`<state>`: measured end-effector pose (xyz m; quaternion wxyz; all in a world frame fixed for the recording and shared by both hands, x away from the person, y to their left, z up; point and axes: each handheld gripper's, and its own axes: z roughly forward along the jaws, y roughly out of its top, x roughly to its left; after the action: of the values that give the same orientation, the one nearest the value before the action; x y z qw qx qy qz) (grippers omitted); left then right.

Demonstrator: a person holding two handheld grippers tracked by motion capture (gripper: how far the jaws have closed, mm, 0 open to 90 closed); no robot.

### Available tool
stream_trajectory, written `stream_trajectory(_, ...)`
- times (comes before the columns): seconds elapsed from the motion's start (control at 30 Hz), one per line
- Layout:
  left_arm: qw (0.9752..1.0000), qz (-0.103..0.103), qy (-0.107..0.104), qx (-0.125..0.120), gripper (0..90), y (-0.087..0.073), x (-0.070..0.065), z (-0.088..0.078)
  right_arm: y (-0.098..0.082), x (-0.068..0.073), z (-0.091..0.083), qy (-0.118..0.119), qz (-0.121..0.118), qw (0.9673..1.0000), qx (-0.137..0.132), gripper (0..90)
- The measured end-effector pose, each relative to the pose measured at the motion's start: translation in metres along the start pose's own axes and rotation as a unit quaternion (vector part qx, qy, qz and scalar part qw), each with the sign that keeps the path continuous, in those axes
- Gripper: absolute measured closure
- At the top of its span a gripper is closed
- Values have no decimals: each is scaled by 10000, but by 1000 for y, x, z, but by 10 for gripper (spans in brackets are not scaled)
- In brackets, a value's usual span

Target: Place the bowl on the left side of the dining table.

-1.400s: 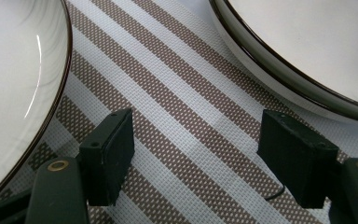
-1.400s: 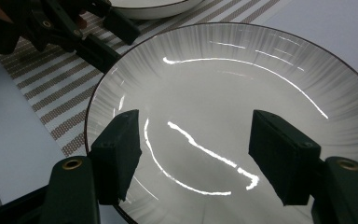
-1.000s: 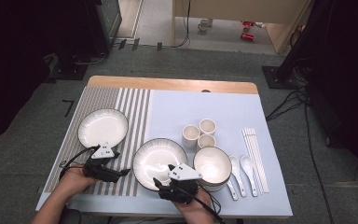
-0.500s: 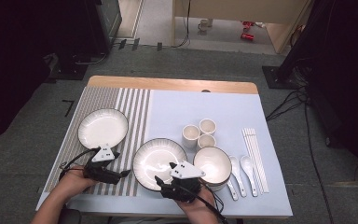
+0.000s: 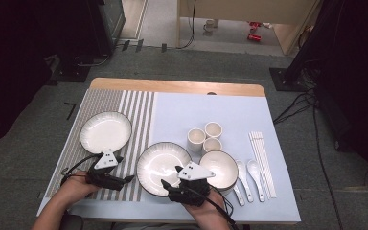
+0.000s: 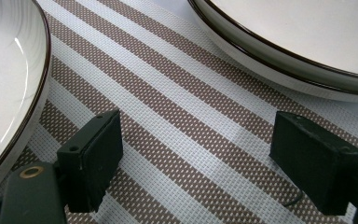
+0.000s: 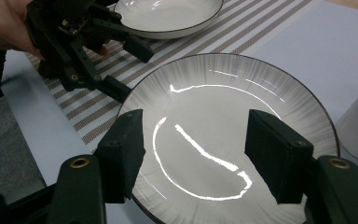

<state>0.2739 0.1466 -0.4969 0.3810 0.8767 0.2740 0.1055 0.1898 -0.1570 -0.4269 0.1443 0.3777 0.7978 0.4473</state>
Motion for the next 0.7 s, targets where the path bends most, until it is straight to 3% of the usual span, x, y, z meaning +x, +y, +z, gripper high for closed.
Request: stream_trajectory(0.7, 10000, 2, 40, 5, 170, 0, -1, 0, 17, -2, -19, 192, -168, 9997, 64, 430)
